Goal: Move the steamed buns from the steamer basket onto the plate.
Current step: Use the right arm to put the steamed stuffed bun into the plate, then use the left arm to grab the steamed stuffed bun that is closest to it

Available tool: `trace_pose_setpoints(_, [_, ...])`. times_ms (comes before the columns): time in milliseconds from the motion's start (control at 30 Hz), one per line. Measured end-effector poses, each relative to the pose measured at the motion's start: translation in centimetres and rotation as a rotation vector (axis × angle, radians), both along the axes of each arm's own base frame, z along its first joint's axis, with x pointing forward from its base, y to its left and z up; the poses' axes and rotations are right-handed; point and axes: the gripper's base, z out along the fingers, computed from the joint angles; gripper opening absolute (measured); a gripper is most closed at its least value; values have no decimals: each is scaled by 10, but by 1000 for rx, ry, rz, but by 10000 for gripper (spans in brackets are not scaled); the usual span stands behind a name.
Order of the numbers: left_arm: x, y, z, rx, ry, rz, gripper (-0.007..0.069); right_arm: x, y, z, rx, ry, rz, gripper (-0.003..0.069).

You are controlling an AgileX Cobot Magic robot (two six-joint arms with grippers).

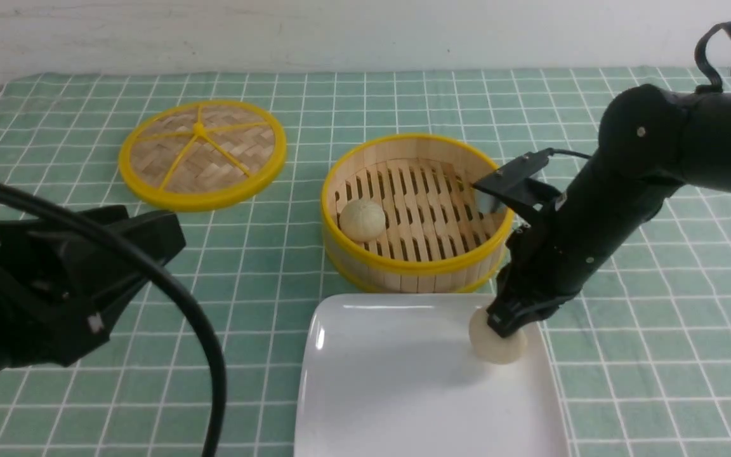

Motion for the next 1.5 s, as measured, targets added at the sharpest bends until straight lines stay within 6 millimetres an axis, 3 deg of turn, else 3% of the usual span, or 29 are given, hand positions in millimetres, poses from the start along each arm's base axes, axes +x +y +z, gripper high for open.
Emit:
trace_pose_setpoints(367, [0, 0, 0, 0, 0, 0, 416, 1, 1, -5, -5, 3, 23, 46])
trace_pose_setpoints(467, [0, 0, 0, 0, 0, 0, 416, 1, 1, -5, -3, 6, 24, 126])
trace_pose_setpoints(533, [0, 0, 0, 0, 0, -1, 416, 0, 1, -5, -1, 7, 24, 258])
trace_pose_setpoints(567, [0, 0, 0, 0, 1, -2, 416, 0, 1, -5, -1, 7, 24, 282])
trace_pose_setpoints(633, [-1, -1, 0, 1, 5, -12, 416, 1, 2, -4, 8, 7, 18, 419])
trace_pose_setpoints(767, [-2, -3, -2, 8, 16, -40, 416, -1, 2, 5, 30, -14, 10, 619])
trace_pose_setpoints(833, [-2, -5, -3, 4, 37, -66, 416, -4, 1, 23, 65, -62, 8, 668])
trace_pose_setpoints(933, [3, -7, -4, -7, 68, -91, 416, -7, 2, 44, 106, -110, 4, 671])
trace_pose_setpoints(967, [13, -11, -3, -5, 113, -128, 416, -11, 1, 70, 150, -176, 2, 661])
trace_pose_setpoints(1033, [26, -15, 1, 8, 153, -178, 416, -20, -2, 100, 201, -249, 0, 641])
trace_pose_setpoints(1067, [28, -15, 1, 11, 154, -178, 416, -20, -2, 101, 203, -249, -1, 641])
trace_pose_setpoints(1133, [52, -20, 9, 77, 181, -247, 416, -39, -10, 140, 254, -354, 3, 612])
trace_pose_setpoints(1167, [56, -21, 10, 83, 183, -251, 416, -41, -10, 143, 257, -362, 4, 610])
trace_pose_setpoints(1200, [70, -23, 14, 117, 194, -275, 416, -54, -17, 162, 272, -420, 11, 599])
trace_pose_setpoints(1300, [99, -25, 18, 178, 215, -307, 416, -81, -31, 193, 271, -524, 33, 589])
trace_pose_setpoints(1500, [138, -28, 16, 210, 243, -324, 416, -124, -52, 227, 263, -635, 67, 586])
